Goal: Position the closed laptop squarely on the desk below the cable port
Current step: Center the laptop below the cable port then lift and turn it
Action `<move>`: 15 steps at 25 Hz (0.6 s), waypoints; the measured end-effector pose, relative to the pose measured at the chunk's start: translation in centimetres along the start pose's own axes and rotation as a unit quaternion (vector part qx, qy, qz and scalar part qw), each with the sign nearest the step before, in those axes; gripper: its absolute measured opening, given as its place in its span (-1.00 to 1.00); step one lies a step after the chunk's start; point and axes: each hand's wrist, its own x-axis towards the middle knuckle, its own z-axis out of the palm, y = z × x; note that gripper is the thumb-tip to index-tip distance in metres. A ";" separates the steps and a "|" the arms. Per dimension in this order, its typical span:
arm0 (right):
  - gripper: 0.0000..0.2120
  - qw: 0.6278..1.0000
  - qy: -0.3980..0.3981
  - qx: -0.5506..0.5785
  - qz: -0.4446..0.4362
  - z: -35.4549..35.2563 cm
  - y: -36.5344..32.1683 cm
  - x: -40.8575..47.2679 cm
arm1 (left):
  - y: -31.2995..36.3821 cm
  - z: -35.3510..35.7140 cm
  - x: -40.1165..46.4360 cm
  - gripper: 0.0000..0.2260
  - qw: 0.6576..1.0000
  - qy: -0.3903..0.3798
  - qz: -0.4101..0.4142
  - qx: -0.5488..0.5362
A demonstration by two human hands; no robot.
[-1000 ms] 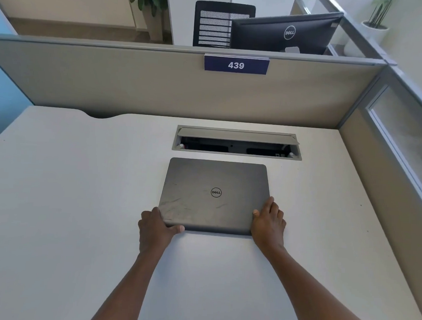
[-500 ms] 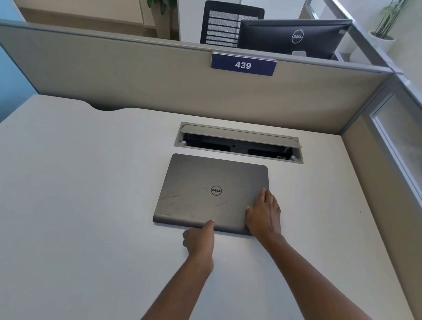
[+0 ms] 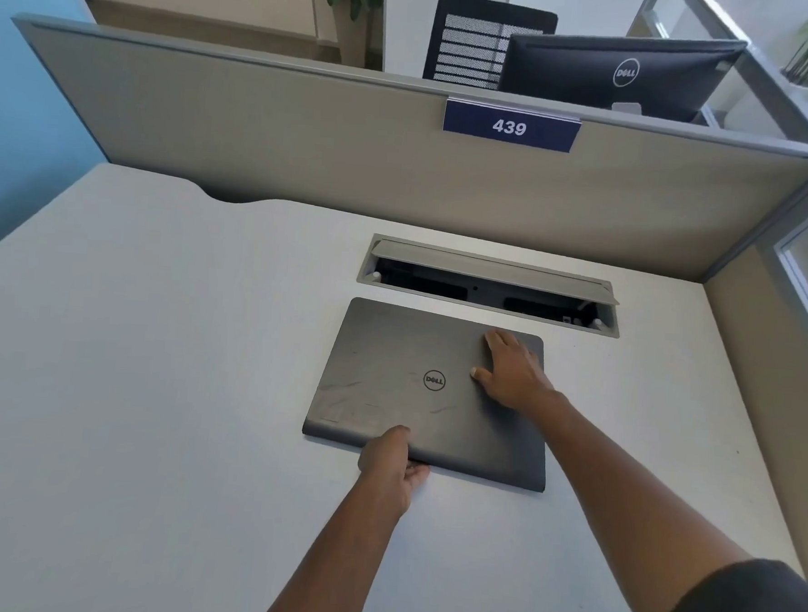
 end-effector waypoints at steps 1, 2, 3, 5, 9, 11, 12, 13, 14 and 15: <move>-0.33 1.000 -0.004 -0.002 -0.001 -0.3 0.4 0.6 | 0.1 0.2 0.2 -0.66 1.000 0.005 -0.004 0.006; -0.30 1.000 -0.010 -0.005 -0.001 -0.6 0.8 1.1 | 0.1 0.4 0.3 -0.68 1.000 0.009 -0.007 0.013; -0.29 1.000 -0.017 -0.012 -0.001 -0.9 1.2 1.5 | 0.2 0.5 0.3 -0.71 1.000 0.012 -0.007 0.019; -0.29 0.999 -0.031 -0.025 -0.004 -1.3 1.6 2.5 | 0.3 0.7 0.5 -0.74 1.000 0.016 -0.010 0.014; -0.27 0.998 -0.060 -0.031 0.002 -1.6 1.4 4.0 | 0.4 0.8 0.8 -0.76 1.000 0.017 -0.019 -0.009; -0.23 0.998 -0.063 -0.030 -0.007 -1.5 1.1 4.4 | 0.5 0.8 0.7 -0.76 1.000 0.018 -0.022 -0.009; -0.22 0.998 -0.062 -0.027 -0.011 -1.5 0.9 4.6 | 0.4 0.8 0.8 -0.77 1.000 0.020 -0.022 -0.009; -0.20 0.998 -0.061 -0.026 -0.014 -1.3 0.9 4.7 | 0.4 0.7 0.8 -0.77 0.999 0.022 -0.023 -0.011; -0.20 0.998 -0.060 -0.028 -0.015 -1.1 0.8 4.9 | 0.4 0.7 0.8 -0.76 0.999 0.023 -0.023 -0.014; -0.21 0.998 -0.057 -0.031 -0.014 -0.9 0.8 5.0 | 0.3 0.7 0.9 -0.74 0.999 0.024 -0.022 -0.014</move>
